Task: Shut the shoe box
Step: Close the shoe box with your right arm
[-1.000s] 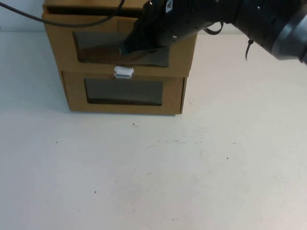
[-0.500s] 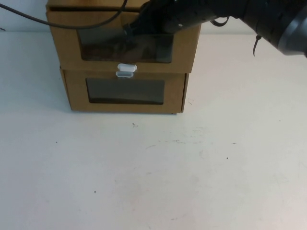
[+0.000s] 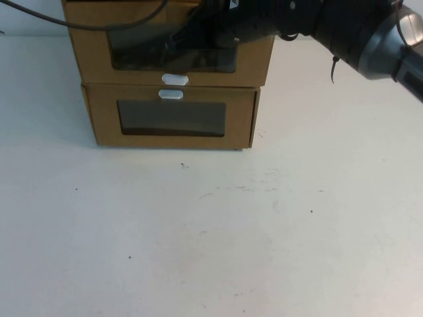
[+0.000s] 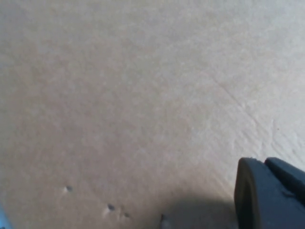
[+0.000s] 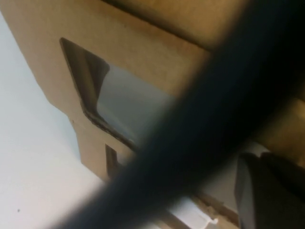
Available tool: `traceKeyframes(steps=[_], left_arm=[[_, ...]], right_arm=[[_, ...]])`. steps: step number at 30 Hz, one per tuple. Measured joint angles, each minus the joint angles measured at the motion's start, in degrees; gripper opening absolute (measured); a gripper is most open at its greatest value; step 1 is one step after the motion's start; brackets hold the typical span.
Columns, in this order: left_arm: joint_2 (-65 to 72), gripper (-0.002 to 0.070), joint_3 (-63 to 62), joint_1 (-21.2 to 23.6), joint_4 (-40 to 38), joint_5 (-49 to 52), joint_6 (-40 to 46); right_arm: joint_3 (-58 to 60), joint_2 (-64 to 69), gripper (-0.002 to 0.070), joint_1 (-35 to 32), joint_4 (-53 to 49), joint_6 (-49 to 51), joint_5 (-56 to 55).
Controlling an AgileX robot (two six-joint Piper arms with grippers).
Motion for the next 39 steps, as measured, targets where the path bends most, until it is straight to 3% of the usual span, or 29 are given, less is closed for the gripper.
traceKeyframes(steps=[12,26,33,39], left_arm=[[-5.10,-0.0005,-1.75,0.00,0.59,0.38,-0.10],[-17.30,-0.0005,-1.54,0.00,5.32,0.92,0.25],[-26.00,-0.0005,7.70,0.00,5.57,1.05,1.21],[-37.85,-0.0005,25.03,0.00,5.57,-3.90,3.59]], right_arm=[[0.10,0.00,-0.0013,0.00,2.28,-0.11,0.30],[0.09,-14.57,-0.0013,-0.24,8.22,-1.37,15.69],[2.83,-23.09,-0.0012,-0.24,4.76,3.06,23.89],[18.14,-37.64,-0.0012,-0.24,0.70,7.49,23.78]])
